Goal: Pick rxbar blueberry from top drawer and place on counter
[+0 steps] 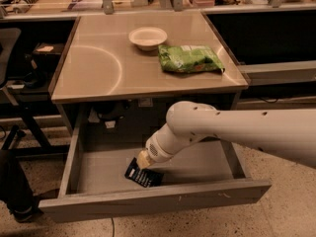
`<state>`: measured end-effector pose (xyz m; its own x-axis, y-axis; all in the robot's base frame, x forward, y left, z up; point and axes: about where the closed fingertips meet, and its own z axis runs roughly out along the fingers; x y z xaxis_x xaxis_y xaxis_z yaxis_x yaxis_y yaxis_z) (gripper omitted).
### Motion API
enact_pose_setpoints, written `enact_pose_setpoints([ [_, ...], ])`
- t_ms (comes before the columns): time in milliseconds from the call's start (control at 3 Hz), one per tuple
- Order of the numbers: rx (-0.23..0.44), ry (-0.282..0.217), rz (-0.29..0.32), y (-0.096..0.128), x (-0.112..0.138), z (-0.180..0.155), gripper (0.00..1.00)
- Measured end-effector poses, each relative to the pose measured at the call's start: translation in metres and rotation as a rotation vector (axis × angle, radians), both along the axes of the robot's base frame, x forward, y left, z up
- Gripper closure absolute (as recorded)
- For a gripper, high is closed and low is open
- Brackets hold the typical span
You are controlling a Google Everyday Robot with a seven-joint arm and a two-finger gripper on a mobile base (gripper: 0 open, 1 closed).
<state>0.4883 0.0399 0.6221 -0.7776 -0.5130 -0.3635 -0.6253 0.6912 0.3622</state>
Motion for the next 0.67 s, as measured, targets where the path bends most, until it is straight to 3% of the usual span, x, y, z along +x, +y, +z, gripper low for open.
enact_pose_setpoints([
  [667,0.02,0.03,0.013,-0.0154,0.0131,0.0222,1.0],
])
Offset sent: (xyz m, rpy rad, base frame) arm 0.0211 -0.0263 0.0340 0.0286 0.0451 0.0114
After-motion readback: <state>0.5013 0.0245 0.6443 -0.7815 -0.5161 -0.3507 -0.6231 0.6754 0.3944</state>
